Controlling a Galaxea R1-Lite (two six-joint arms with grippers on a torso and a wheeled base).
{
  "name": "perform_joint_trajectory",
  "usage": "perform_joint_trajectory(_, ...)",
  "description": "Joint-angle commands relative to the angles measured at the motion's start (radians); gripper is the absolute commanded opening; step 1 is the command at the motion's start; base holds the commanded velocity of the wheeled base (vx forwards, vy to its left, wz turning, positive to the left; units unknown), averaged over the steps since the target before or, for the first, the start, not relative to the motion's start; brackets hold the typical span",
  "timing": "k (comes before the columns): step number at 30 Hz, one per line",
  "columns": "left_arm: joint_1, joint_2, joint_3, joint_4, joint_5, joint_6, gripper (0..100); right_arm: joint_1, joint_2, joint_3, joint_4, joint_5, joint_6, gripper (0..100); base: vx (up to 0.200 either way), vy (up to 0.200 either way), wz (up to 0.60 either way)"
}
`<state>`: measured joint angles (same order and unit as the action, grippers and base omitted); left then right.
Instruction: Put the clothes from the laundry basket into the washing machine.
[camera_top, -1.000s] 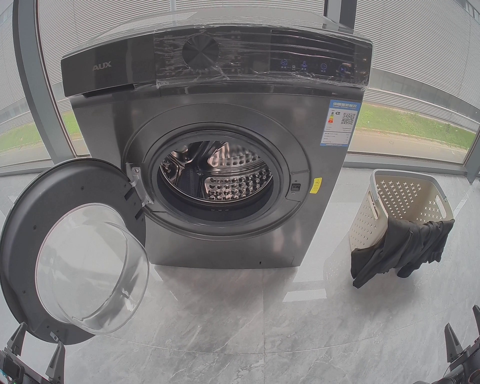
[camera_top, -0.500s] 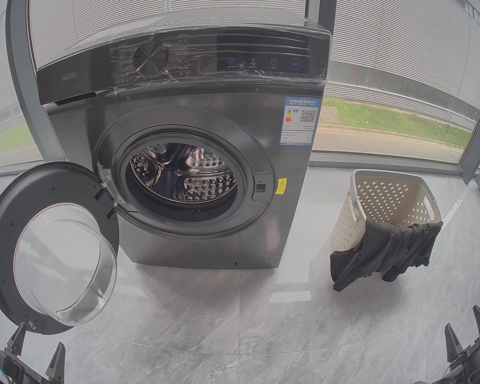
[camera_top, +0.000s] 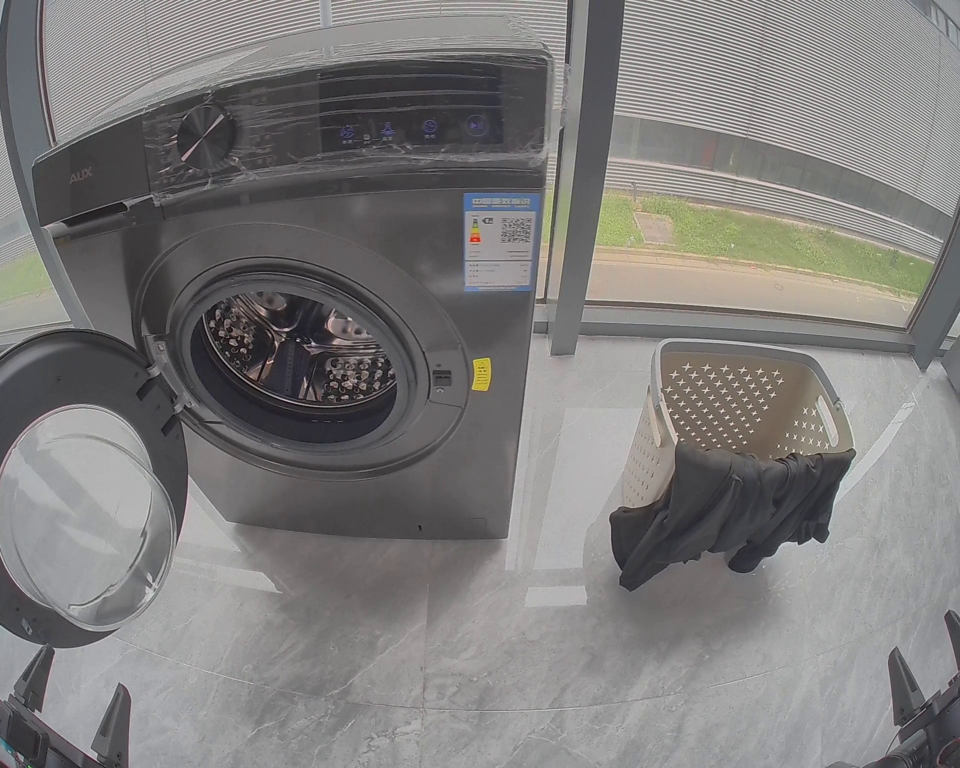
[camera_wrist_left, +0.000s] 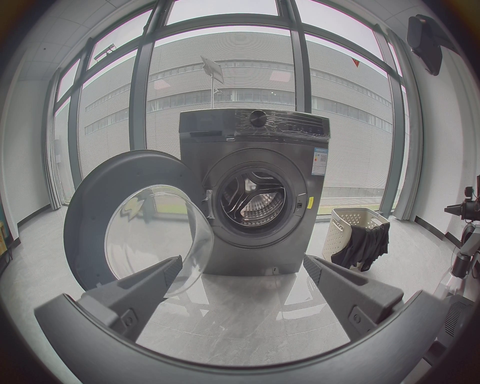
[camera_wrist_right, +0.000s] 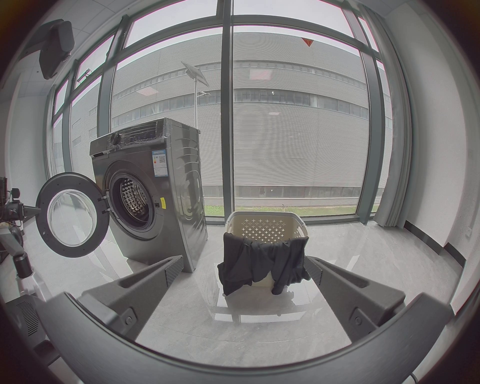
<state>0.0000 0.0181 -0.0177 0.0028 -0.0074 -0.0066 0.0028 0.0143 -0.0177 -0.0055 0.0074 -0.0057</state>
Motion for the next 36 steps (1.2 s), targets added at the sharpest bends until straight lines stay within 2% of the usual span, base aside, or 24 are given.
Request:
perform_joint_trajectory(1,0.000,-0.017,0.016,0.000,0.000,0.000,100,0.000,-0.014,0.018,-0.001,-0.001,0.000,100,0.000,-0.200,0.00)
perform_joint_trajectory(16,0.000,-0.017,0.016,0.000,-0.003,-0.004,100,0.000,-0.014,0.018,-0.001,-0.001,0.000,100,0.000,0.000,0.00)
perform_joint_trajectory(26,0.000,-0.018,0.016,0.000,-0.003,-0.004,100,0.000,-0.014,0.018,-0.001,-0.001,0.000,100,0.200,0.000,0.00)
perform_joint_trajectory(31,0.000,-0.017,0.016,0.000,-0.003,-0.006,100,0.000,-0.014,0.018,-0.001,-0.001,0.000,100,0.000,0.000,0.00)
perform_joint_trajectory(36,0.000,-0.017,0.016,0.000,-0.002,-0.003,100,0.000,-0.014,0.018,-0.001,-0.001,0.000,100,0.000,-0.200,0.00)
